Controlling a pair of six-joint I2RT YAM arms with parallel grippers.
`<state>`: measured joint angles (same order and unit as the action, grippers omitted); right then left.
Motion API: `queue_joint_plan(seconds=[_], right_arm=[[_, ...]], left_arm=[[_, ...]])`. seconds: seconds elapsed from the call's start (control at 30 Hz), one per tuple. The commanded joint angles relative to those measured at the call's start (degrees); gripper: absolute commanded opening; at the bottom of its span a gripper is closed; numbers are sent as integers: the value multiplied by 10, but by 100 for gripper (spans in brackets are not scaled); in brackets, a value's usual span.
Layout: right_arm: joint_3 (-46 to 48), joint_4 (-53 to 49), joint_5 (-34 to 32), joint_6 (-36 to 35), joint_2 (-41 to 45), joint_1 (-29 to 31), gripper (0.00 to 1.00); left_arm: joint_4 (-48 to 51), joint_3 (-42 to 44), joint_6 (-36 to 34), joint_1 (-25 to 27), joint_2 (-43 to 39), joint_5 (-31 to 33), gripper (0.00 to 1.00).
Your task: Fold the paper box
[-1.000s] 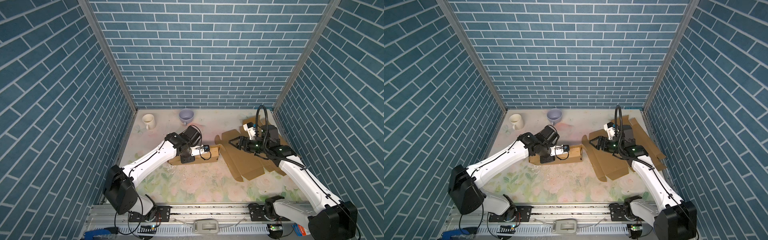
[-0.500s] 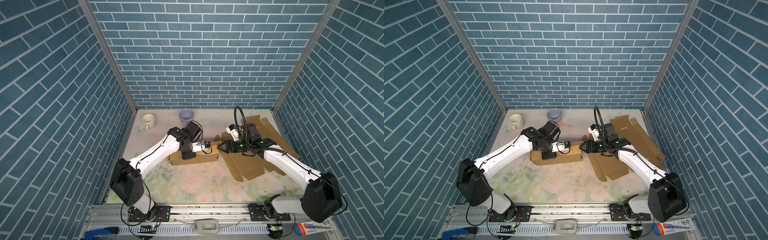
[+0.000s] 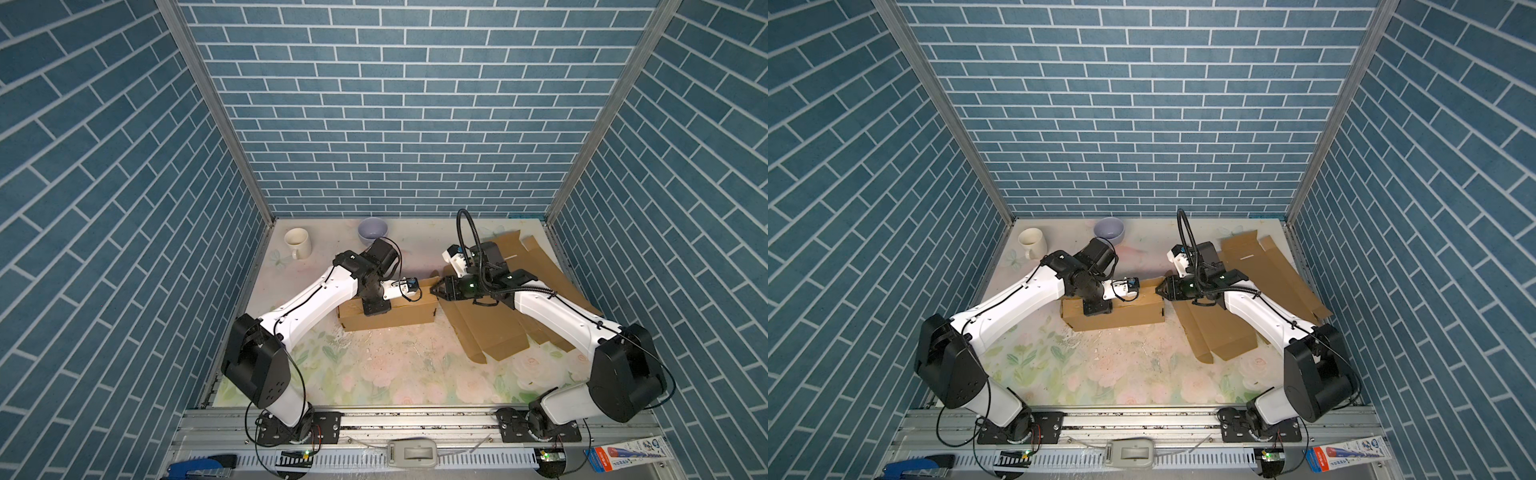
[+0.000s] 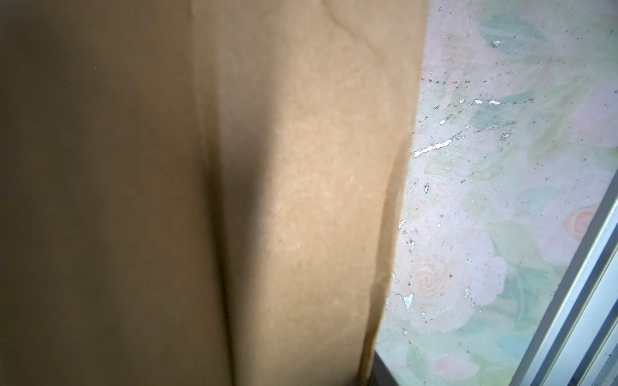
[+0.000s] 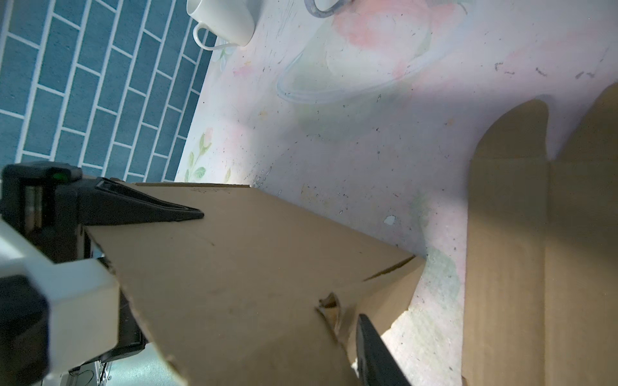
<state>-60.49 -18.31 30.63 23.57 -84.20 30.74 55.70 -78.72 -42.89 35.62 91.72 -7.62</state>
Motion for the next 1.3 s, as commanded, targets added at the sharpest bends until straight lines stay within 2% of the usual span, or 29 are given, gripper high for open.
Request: queue_joint_plan(seconds=[0.0, 0.17, 0.37, 0.57, 0.77, 0.87, 0.97, 1.27], right_arm=[[-24, -49, -47, -22, -10, 1, 42], [-81, -141, -107, -104, 35, 1, 50], [-144, -234, -175, -163, 14, 16, 51], [-183, -252, -207, -177, -16, 42, 41], [-211, -265, -221, -177, -34, 64, 23], [-218, -270, -227, -163, -39, 71, 10], [-224, -271, -218, -124, -40, 74, 1], [-206, -234, -200, 76, -40, 74, 0]], left_arm=[[-39, 21, -1, 1, 47, -41, 36], [-42, 20, -3, 1, 60, -41, 34], [-42, 16, -4, 0, 65, -44, 34], [-41, 15, -4, 0, 64, -44, 34], [-41, 15, -4, 0, 63, -45, 34], [-41, 14, -4, 0, 61, -45, 34], [-40, 12, -3, 1, 61, -46, 34], [-38, 7, 0, 1, 60, -50, 34]])
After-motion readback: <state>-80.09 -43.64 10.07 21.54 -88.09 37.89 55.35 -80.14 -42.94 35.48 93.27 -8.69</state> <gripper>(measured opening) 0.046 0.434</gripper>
